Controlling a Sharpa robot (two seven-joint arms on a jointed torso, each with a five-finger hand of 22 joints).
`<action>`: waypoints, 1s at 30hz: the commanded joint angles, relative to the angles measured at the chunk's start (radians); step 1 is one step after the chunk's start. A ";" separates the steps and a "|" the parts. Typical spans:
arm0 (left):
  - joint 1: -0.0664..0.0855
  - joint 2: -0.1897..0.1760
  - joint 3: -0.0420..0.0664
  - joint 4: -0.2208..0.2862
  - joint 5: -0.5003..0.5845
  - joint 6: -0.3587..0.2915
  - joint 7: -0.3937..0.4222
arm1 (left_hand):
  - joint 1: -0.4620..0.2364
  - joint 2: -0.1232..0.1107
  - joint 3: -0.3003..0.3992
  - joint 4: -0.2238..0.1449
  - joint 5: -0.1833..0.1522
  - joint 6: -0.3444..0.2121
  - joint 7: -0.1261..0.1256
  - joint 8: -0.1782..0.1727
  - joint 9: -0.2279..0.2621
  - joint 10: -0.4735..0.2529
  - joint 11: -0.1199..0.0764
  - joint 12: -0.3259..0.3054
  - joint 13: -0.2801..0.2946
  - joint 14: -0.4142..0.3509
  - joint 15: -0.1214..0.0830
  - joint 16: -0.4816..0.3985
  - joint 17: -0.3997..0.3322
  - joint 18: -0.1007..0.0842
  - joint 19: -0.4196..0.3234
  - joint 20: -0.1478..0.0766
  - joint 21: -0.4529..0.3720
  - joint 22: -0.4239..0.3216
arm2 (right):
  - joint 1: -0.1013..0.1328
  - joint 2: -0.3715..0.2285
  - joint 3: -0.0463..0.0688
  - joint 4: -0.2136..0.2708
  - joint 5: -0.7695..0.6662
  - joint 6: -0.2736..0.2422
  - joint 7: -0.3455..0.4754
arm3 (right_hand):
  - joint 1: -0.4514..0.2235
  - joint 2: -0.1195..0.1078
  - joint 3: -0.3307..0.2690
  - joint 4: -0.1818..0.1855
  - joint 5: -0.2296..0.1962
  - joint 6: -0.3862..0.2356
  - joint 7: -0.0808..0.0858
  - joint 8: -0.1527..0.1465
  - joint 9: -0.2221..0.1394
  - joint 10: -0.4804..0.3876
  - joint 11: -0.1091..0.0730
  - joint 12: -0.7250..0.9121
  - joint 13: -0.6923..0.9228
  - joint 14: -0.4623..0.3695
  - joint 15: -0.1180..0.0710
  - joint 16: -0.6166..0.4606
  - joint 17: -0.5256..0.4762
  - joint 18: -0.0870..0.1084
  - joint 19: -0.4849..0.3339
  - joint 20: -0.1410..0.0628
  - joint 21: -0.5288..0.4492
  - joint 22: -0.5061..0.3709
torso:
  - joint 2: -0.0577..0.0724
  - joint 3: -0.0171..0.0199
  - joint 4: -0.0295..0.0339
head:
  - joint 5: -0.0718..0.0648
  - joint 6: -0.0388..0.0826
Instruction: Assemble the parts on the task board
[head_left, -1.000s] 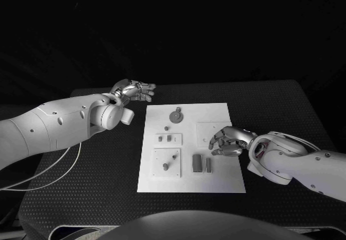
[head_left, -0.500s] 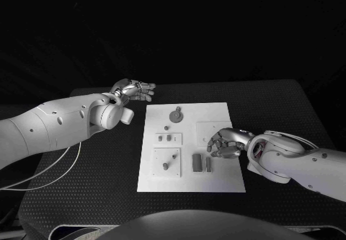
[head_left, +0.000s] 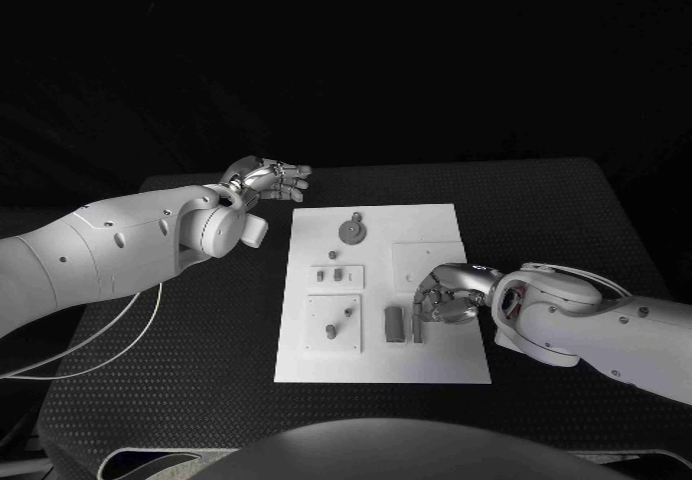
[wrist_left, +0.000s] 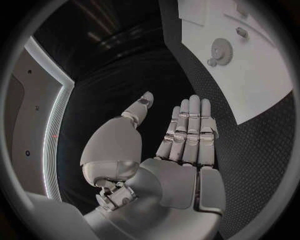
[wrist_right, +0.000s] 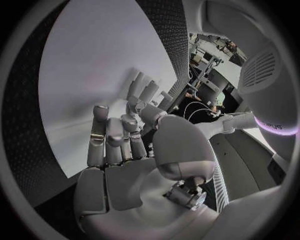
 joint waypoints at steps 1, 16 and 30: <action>0.001 0.001 0.001 0.002 0.000 0.013 0.005 | -0.008 0.003 -0.001 0.003 -0.002 -0.009 0.001 0.004 -0.002 -0.007 -0.001 0.000 -0.002 0.001 0.004 -0.004 0.002 -0.005 -0.009 0.001 0.005 -0.002 | -0.005 0.005 -0.001 -0.005 -0.013 0.053 0.005 | -0.001 0.010 -0.007 0.001 0.004 0.009 0.003 0.004 -0.002 -0.005 -0.004 -0.001 -0.001 -0.007 0.001 0.000 0.001 -0.001 -0.006 0.001 -0.001 0.021 | 0.000 0.0000 0.0001 | 0.000 -0.001; 0.001 0.000 0.001 0.002 0.000 0.013 0.004 | -0.010 0.005 -0.001 0.005 -0.002 -0.011 0.002 0.004 -0.002 -0.009 0.000 -0.001 -0.002 0.001 0.004 -0.005 0.003 -0.005 -0.009 0.001 0.005 -0.002 | -0.014 0.021 -0.002 -0.014 -0.018 0.020 -0.008 | -0.003 0.011 -0.011 0.001 0.004 0.012 0.001 0.005 -0.004 -0.006 -0.006 0.000 -0.001 -0.008 -0.002 0.002 0.004 -0.001 -0.009 0.001 0.000 0.021 | 0.000 0.0002 -0.0002 | 0.000 -0.005; 0.001 0.002 0.001 0.000 0.000 0.016 0.000 | -0.010 0.005 -0.001 0.006 -0.002 -0.012 0.002 0.004 -0.003 -0.010 0.000 -0.001 -0.002 0.001 0.004 -0.006 0.004 -0.005 -0.009 0.001 0.005 -0.002 | -0.039 0.048 -0.002 -0.028 -0.122 -0.069 -0.068 | -0.057 -0.054 -0.017 0.025 0.004 0.095 -0.036 0.047 -0.006 0.077 -0.041 0.044 0.043 0.063 -0.022 0.023 0.064 -0.001 0.026 -0.007 0.018 0.016 | 0.000 0.0003 0.0007 | -0.002 -0.006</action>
